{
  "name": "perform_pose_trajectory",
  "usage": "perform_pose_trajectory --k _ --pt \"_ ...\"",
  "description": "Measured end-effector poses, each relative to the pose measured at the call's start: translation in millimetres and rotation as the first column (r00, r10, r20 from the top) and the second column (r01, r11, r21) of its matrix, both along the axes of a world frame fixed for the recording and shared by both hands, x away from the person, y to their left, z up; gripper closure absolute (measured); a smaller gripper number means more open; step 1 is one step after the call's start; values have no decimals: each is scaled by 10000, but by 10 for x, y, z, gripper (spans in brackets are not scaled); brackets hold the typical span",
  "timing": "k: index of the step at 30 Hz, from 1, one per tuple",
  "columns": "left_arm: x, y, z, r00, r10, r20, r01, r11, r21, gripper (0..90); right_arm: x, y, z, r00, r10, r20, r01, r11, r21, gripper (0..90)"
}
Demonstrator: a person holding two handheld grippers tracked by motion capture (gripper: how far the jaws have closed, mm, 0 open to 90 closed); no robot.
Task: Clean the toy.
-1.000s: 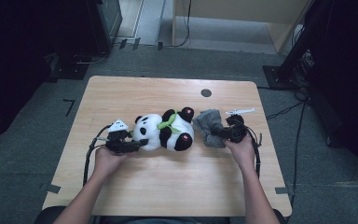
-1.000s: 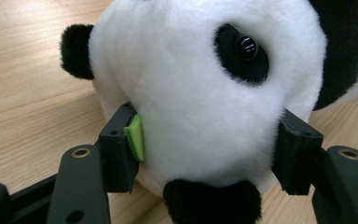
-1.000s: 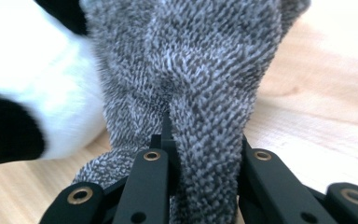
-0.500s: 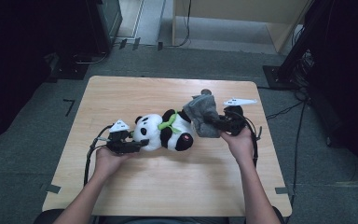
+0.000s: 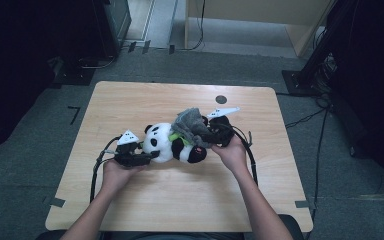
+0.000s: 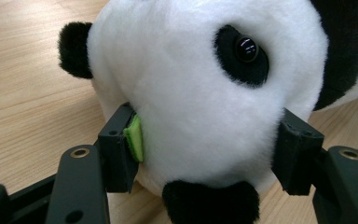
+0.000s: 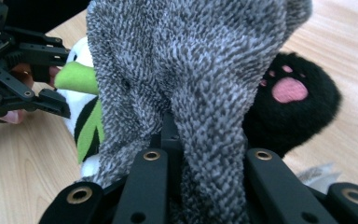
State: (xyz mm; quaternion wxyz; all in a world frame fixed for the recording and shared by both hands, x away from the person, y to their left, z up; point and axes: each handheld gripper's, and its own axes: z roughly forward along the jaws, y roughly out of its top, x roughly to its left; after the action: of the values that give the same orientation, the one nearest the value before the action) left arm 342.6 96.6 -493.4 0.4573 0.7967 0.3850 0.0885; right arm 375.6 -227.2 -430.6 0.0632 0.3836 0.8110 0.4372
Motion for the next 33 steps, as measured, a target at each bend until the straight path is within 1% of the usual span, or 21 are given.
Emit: perform_pose_trajectory --k 2,4,9,11,14,15,16,19,22,24,27,28,29,30,31,33 --pt "2 0 4 10000 -25 -22 25 10000 1 356 16 -64 -42 9996 -149 -220 152 9998 151 779" --pt "8 1 6 10000 -25 -42 25 10000 -8 356 19 -122 -94 9994 -257 -234 266 9988 408 778" --pt "23 6 10 9999 -53 -128 52 10000 -56 356 30 -233 -165 9972 -519 -546 543 9976 433 779" --pt "26 6 11 9999 -62 -152 61 10000 -72 357 19 -259 -190 9970 -577 -508 602 9970 494 779" --pt "32 11 16 9997 -75 -218 74 10000 -59 357 -5 -315 -230 9951 -739 -664 774 9956 524 779" --pt "36 11 16 9996 -56 -262 54 9999 -92 357 -12 -336 -243 9942 -788 -726 825 9954 493 779" --pt "41 12 17 9996 -53 -292 49 9999 -109 356 -24 -364 -260 9929 -879 -800 909 9952 350 779" --pt "73 28 14 9985 -86 -543 67 9994 -345 354 -31 -410 -337 9886 -1105 -1025 1120 9937 85 781" --pt "79 20 21 9983 -71 -577 53 9995 -311 355 -35 -429 -413 9831 -1339 -1250 1362 9906 96 783" --pt "85 21 24 9982 -73 -603 54 9995 -310 355 -35 -443 -439 9815 -1416 -1292 1421 9898 -50 783" --pt "89 21 30 9979 -79 -647 60 9996 -282 355 -34 -470 -505 9737 -1637 -1588 1578 9863 -490 784" --pt "93 22 32 9977 -87 -667 68 9996 -281 354 -31 -480 -529 9681 -1735 -1809 1661 9845 -554 786" --pt "95 25 31 9976 -92 -683 71 9995 -297 354 -27 -498 -548 9639 -1726 -2027 1701 9850 -300 787" --pt "98 29 28 9974 -97 -708 73 9994 -344 354 -24 -511 -558 9624 -1706 -2116 1722 9850 -107 787" --pt "99 29 27 9975 -90 -705 64 9993 -365 354 -20 -520 -560 9606 -1721 -2182 1747 9846 -76 787" --pt "98 28 30 9975 -90 -703 67 9994 -336 354 -20 -510 -565 9630 -1750 -2050 1719 9846 -330 787"
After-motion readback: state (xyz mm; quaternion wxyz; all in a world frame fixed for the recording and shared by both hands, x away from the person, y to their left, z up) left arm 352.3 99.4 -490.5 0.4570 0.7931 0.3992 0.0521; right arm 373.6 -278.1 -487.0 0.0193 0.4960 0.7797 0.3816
